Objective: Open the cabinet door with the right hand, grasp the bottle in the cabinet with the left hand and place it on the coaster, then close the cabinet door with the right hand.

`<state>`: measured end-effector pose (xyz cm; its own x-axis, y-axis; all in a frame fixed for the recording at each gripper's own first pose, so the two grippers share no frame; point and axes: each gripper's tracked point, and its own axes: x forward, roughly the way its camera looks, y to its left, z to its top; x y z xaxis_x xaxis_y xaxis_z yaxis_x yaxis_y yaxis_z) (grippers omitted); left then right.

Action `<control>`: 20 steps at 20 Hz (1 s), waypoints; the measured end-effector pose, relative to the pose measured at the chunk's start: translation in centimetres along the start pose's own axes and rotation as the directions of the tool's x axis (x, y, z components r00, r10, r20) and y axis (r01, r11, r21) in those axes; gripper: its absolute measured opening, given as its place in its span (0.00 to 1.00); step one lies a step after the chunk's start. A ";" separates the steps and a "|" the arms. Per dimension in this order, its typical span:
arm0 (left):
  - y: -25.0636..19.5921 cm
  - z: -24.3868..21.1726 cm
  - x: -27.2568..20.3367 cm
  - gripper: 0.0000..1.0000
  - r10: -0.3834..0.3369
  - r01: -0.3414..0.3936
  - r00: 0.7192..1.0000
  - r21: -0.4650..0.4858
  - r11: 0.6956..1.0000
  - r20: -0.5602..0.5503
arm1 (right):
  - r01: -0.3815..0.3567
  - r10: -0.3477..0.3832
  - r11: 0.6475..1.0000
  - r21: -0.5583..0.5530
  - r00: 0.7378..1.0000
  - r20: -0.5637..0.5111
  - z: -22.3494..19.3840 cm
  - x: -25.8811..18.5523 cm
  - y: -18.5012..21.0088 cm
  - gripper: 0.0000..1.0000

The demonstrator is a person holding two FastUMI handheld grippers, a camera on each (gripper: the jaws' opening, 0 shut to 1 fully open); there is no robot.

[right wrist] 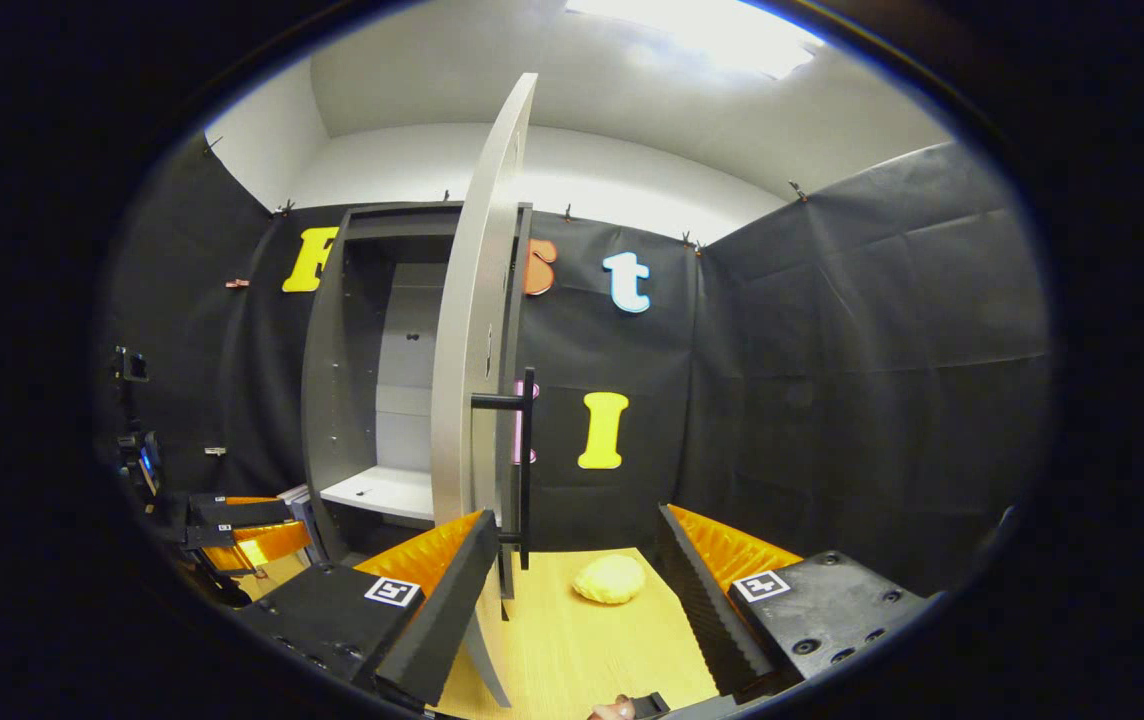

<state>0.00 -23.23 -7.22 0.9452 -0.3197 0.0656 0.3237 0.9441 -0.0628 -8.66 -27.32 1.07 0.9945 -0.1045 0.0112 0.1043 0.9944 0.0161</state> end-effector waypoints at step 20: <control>11.0 3.5 -6.5 0.94 0.233 -0.232 0.971 0.028 0.972 -0.047 | -0.502 0.521 0.813 0.296 0.853 0.016 -1.0 5.6 25.0 0.98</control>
<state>-2.73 -10.50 -4.82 0.9955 -0.0945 0.0028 0.0945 0.9943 -0.0487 -0.51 -3.02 0.49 0.9026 0.4291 0.0339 -0.4184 0.8562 0.3032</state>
